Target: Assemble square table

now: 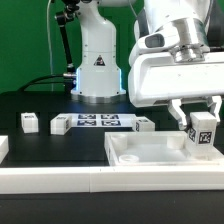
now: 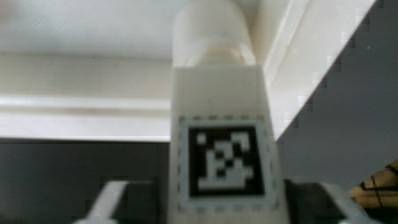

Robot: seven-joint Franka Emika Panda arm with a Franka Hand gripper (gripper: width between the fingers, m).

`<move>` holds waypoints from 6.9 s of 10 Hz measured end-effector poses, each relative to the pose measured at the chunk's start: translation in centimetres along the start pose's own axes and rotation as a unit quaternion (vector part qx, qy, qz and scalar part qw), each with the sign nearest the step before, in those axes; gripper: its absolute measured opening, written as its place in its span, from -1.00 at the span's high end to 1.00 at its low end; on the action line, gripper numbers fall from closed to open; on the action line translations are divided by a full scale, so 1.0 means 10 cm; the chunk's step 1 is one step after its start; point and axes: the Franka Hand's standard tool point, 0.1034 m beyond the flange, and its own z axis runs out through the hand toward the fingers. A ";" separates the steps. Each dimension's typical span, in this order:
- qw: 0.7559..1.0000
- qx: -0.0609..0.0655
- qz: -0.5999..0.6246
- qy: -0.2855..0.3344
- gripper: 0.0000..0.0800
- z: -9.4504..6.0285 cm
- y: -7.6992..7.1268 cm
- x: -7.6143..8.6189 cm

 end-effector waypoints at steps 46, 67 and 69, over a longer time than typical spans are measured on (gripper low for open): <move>0.837 -0.080 0.431 -0.326 0.26 0.02 0.02 0.10; 0.939 0.077 -0.111 -0.318 -0.62 0.04 0.00 0.12; 0.936 0.084 -0.130 -0.316 -0.62 0.04 -0.01 0.12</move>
Offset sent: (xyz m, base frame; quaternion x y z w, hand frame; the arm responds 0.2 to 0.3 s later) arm 0.0000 0.0000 0.0000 0.0000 0.0000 0.0000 1.0000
